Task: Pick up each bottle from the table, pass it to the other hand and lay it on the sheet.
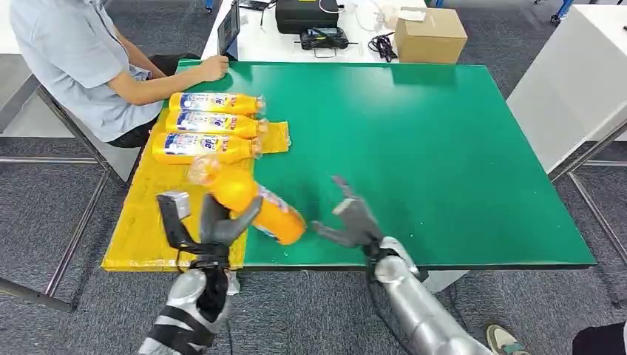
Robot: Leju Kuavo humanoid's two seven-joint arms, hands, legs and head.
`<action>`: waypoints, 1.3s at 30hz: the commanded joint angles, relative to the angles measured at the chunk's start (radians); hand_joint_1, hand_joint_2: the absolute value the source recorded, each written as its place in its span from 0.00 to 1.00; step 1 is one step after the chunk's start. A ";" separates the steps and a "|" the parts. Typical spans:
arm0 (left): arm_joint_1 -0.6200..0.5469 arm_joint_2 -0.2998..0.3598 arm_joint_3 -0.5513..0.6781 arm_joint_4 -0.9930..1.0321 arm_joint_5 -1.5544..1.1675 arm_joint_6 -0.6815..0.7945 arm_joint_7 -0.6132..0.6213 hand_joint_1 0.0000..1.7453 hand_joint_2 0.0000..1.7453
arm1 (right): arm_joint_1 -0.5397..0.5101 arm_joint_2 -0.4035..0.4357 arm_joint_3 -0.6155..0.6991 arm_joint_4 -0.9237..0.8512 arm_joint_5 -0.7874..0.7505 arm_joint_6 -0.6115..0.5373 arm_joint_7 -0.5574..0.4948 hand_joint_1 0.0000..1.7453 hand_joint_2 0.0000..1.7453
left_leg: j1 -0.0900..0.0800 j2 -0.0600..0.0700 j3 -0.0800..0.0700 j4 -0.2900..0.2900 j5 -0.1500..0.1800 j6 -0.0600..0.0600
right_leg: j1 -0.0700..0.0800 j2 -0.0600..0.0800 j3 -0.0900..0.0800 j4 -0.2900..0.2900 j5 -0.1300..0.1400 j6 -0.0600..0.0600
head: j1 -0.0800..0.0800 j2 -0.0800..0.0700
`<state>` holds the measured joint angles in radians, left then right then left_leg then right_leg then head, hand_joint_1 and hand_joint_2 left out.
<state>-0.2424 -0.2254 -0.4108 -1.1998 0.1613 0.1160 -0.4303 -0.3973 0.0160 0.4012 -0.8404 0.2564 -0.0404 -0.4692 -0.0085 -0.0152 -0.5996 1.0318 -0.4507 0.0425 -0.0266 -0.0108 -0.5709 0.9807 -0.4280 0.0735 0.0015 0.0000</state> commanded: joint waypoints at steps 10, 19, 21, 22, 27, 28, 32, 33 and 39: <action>0.010 0.033 0.009 -0.061 -0.004 -0.030 0.004 1.00 1.00 | 0.041 0.015 -0.160 -0.018 0.082 0.005 -0.017 0.00 0.00 | 0.001 0.005 0.001 0.000 0.000 -0.001 | 0.001 0.003 -0.001 0.000 0.000 -0.002 | 0.000 0.000; 0.004 0.045 -0.003 -0.058 -0.058 0.009 -0.018 1.00 1.00 | 0.043 0.017 -0.164 -0.018 0.085 0.008 -0.017 0.00 0.00 | 0.002 0.006 0.003 0.000 -0.001 -0.003 | 0.002 0.003 0.001 0.000 0.000 -0.004 | 0.000 0.000; -0.022 0.067 -0.040 -0.029 -0.222 0.124 -0.008 1.00 1.00 | 0.050 0.016 -0.170 -0.027 0.093 0.007 -0.018 0.00 0.00 | 0.001 0.005 0.002 0.000 0.000 -0.002 | 0.001 0.003 0.000 0.000 0.000 -0.003 | 0.000 0.000; -0.055 0.094 -0.086 0.011 -0.442 0.249 0.013 1.00 1.00 | 0.055 0.015 -0.176 -0.034 0.101 0.003 -0.020 0.00 0.00 | 0.002 0.005 0.003 0.000 -0.001 -0.003 | 0.002 0.003 0.001 -0.001 0.000 -0.004 | 0.000 0.000; -0.205 0.150 -0.143 0.222 -1.141 0.341 0.234 1.00 1.00 | 0.006 0.034 -0.182 -0.008 0.130 0.033 -0.028 0.00 0.00 | 0.001 0.003 0.002 0.000 0.001 -0.003 | 0.001 0.001 0.000 0.000 0.000 -0.004 | 0.000 0.000; -0.221 0.153 -0.138 0.252 -1.152 0.308 0.238 1.00 1.00 | 0.002 0.035 -0.182 -0.007 0.132 0.035 -0.029 0.00 0.00 | 0.002 0.006 0.003 0.000 0.000 -0.004 | 0.002 0.004 0.000 0.000 0.001 -0.005 | 0.000 0.000; -0.263 0.159 -0.104 0.352 -1.251 0.249 0.298 1.00 1.00 | 0.018 0.036 -0.190 -0.041 0.143 0.047 -0.029 0.00 0.00 | 0.001 0.006 0.003 -0.001 0.001 -0.003 | 0.001 0.004 0.000 0.000 0.001 -0.003 | 0.000 0.000; -0.263 0.158 -0.097 0.355 -1.250 0.245 0.299 1.00 1.00 | 0.021 0.034 -0.193 -0.045 0.143 0.047 -0.029 0.00 0.00 | 0.002 0.008 0.004 -0.001 0.000 -0.004 | 0.002 0.006 0.001 0.000 0.002 -0.005 | 0.000 0.000; -0.263 0.154 -0.077 0.328 -1.250 0.209 0.306 1.00 1.00 | 0.040 0.029 -0.213 -0.064 0.143 0.049 -0.030 0.00 0.00 | 0.003 0.008 0.005 0.000 0.000 -0.005 | 0.004 0.005 0.003 0.000 0.002 -0.009 | 0.000 0.000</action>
<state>-0.4210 -0.1110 -0.4860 -1.0006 -1.0796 0.3635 -0.1377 -0.3486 0.0443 0.2319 -0.8969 0.3971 0.0011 -0.4982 -0.0084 -0.0093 -0.5993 1.0318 -0.4496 0.0418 -0.0264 -0.0079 -0.5733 0.9817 -0.4257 0.0704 0.0011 0.0000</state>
